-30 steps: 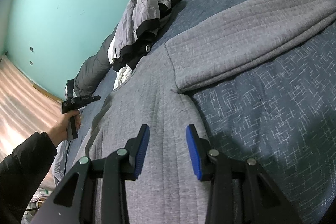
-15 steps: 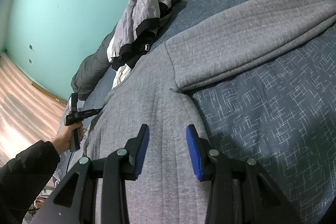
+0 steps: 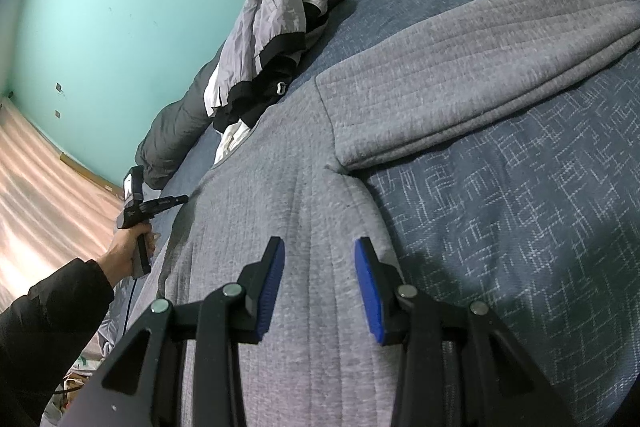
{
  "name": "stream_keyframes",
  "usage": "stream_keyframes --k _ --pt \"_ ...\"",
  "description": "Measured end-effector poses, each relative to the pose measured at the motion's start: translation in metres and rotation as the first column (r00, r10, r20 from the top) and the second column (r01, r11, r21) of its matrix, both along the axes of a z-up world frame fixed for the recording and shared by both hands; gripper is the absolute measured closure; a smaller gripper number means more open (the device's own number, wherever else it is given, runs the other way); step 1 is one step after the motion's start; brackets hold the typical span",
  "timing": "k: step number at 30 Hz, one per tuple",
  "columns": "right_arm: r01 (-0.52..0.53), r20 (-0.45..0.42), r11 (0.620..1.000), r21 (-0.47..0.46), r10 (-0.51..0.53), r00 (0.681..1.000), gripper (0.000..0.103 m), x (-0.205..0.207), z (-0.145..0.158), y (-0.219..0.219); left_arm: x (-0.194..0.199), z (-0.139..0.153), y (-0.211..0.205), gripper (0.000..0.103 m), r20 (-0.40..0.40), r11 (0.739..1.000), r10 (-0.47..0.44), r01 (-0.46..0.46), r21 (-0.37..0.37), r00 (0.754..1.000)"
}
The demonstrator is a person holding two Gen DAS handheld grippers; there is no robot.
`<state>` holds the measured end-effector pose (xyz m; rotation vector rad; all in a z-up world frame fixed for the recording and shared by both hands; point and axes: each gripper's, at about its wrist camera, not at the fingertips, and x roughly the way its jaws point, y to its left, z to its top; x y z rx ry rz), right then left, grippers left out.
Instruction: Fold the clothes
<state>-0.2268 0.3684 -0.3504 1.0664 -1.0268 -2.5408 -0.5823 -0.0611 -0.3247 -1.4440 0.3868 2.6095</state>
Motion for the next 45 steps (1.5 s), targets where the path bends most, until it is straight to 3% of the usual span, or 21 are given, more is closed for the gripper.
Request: stream_keyframes --k 5,11,17,18,20,24,27,31,33,38,45 --pt "0.002 0.001 1.000 -0.001 -0.002 1.000 0.066 0.001 0.001 0.003 -0.005 -0.014 0.006 0.100 0.032 1.000 0.025 -0.025 -0.014 0.999" --pt "-0.002 0.003 1.000 0.001 0.002 1.000 0.066 0.003 0.004 0.001 0.010 0.008 -0.014 0.098 -0.006 0.997 0.076 -0.076 0.014 0.997" --pt "-0.031 0.000 0.998 0.049 0.031 1.000 0.066 0.002 0.016 -0.009 0.052 0.021 -0.020 0.096 -0.004 1.000 0.006 -0.006 0.006 1.000" --pt "-0.041 0.001 0.997 0.067 0.041 0.999 0.065 0.001 0.020 -0.012 0.058 0.021 -0.021 0.096 0.002 1.000 -0.007 0.007 0.012 1.000" --pt "-0.060 -0.005 0.995 0.082 0.061 0.998 0.051 -0.004 0.028 -0.017 0.069 0.022 -0.024 0.095 0.012 1.000 -0.029 0.029 0.008 1.000" --pt "-0.109 0.001 0.981 0.162 0.110 0.994 0.051 -0.033 0.054 -0.024 0.083 0.023 -0.027 0.089 0.030 0.997 -0.072 0.072 0.017 0.997" --pt "-0.186 0.054 0.952 0.244 0.178 0.983 0.051 -0.077 0.075 -0.028 0.088 0.023 -0.030 0.078 0.034 0.995 -0.082 0.079 0.060 0.996" --pt "-0.294 0.150 0.856 0.425 0.254 0.956 0.051 -0.146 0.092 -0.041 0.089 0.015 -0.030 0.077 0.051 0.991 -0.073 0.067 0.113 0.996" --pt "-0.344 0.170 0.815 0.467 0.299 0.939 0.051 -0.172 0.095 -0.047 0.089 0.009 -0.028 0.077 0.058 0.990 -0.075 0.068 0.121 0.995" --pt "-0.424 0.215 0.750 0.507 0.367 0.905 0.051 -0.238 0.085 -0.069 0.083 0.003 -0.028 0.077 0.058 0.989 -0.077 0.069 0.133 0.995" --pt "-0.474 0.312 0.713 0.517 0.358 0.880 0.052 -0.299 0.049 -0.094 0.076 -0.008 -0.030 0.077 0.063 0.984 -0.074 0.063 0.166 0.995"
